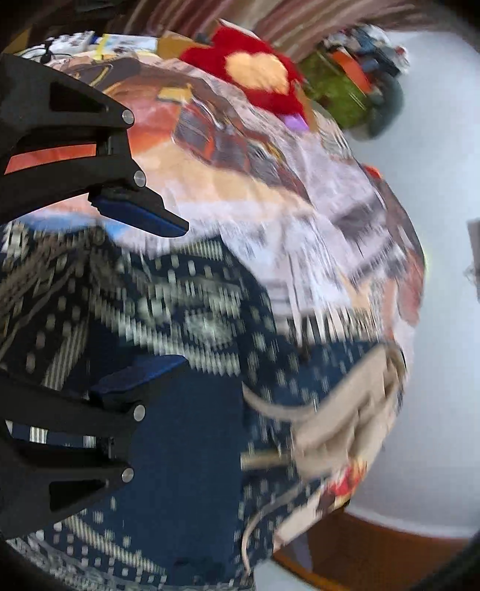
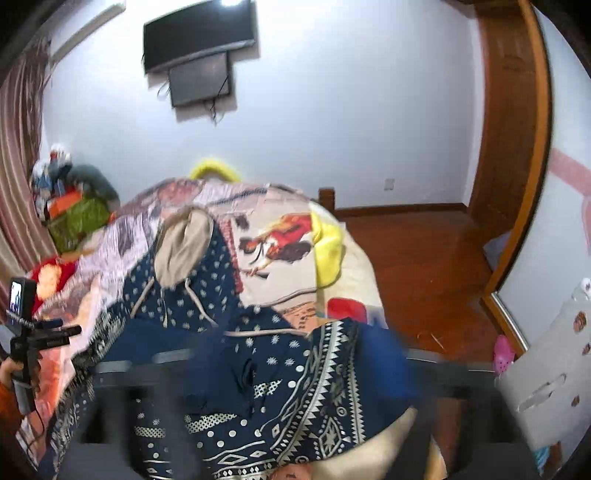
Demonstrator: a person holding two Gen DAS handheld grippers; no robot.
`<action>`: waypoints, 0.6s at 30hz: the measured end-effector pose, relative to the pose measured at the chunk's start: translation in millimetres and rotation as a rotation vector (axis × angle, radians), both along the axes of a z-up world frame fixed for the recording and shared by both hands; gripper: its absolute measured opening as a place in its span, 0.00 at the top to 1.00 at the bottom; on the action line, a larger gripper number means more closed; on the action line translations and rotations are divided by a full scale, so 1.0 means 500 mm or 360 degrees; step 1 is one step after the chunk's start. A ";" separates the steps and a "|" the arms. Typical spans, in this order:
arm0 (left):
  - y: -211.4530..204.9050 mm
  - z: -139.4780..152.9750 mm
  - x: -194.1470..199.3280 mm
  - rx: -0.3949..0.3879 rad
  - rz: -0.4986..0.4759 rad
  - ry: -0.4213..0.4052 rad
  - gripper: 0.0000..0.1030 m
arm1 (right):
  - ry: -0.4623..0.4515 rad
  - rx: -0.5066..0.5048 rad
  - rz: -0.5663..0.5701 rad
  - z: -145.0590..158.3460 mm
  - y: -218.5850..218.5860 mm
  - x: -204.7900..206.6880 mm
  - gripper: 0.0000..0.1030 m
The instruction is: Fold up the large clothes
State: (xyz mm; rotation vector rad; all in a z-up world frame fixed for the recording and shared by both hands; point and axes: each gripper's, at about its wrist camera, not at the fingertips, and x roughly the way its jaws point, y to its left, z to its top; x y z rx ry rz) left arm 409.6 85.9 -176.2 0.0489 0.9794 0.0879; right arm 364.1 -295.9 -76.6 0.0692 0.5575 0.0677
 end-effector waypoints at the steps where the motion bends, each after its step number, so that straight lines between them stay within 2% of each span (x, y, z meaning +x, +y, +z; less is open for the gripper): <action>1: -0.018 0.006 0.002 -0.0020 -0.0036 0.0001 0.36 | -0.0014 -0.0005 -0.0002 0.005 -0.010 -0.013 0.06; 4: -0.082 0.012 0.002 -0.0104 -0.0139 0.0029 0.33 | 0.0068 -0.0027 -0.0037 0.002 -0.037 -0.023 0.06; 10: -0.222 -0.023 0.024 -0.0242 -0.0314 0.0176 0.32 | 0.0295 0.0130 -0.0173 -0.062 -0.151 -0.029 0.06; 13: -0.275 -0.056 0.041 -0.0264 -0.0355 0.0273 0.32 | 0.0525 0.0340 -0.0221 -0.131 -0.221 -0.016 0.06; 18: -0.332 -0.106 0.064 -0.0301 -0.0411 0.0405 0.32 | 0.0795 0.0786 -0.0288 -0.250 -0.313 0.004 0.06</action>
